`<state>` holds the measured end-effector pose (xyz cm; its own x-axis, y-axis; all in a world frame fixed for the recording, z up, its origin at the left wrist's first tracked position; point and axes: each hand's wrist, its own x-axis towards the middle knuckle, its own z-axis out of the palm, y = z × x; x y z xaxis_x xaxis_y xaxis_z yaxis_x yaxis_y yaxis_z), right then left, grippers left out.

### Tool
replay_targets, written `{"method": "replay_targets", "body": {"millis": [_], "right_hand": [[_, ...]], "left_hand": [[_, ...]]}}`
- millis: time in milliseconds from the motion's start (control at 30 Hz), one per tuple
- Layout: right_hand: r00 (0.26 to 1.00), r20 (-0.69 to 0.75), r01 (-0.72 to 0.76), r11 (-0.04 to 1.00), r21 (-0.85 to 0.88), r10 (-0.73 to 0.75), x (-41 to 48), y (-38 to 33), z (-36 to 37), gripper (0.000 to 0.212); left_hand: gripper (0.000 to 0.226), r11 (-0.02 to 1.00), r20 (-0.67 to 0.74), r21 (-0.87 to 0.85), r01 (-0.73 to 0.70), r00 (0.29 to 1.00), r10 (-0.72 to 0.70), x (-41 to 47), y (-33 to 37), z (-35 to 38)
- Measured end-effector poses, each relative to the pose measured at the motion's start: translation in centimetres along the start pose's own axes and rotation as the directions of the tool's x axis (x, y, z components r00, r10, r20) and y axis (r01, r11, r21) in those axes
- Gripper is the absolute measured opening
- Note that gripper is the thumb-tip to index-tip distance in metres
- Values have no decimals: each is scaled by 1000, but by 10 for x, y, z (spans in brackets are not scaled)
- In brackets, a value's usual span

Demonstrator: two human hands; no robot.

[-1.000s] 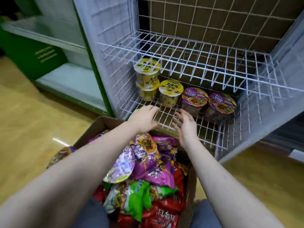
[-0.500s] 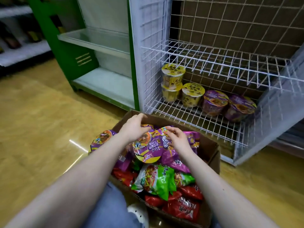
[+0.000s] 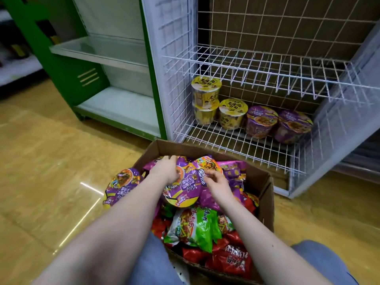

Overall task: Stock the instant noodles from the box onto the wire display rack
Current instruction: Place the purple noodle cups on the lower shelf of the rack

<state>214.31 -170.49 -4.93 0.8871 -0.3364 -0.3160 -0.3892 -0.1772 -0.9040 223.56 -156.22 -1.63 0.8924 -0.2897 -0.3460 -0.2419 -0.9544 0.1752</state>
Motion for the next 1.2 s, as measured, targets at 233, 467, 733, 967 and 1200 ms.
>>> {"method": "replay_targets", "body": {"millis": [233,467,733,967,1200], "right_hand": [[996,24,-82,994,69,81,0,14,5,32],[994,10,-104,949,296,106,2,9,-5,60],[997,-57,-13,807,591,58,-2,-14,-27,69],[999,-39,43,706,707,-22,-21,-29,-45,56],[995,-82,98,646,757,-54,-33,-26,-52,74]], "left_hand": [[66,1000,38,-16,2,999,-1,1,6,-5],[51,993,-96,-104,-59,994,49,-8,16,-32],[34,738,-339,-649,-184,939,-64,-28,34,-55],[29,344,-246,-921,-185,959,-142,-40,53,-56],[33,202,-162,-970,-133,978,-132,-47,81,-47]]}}
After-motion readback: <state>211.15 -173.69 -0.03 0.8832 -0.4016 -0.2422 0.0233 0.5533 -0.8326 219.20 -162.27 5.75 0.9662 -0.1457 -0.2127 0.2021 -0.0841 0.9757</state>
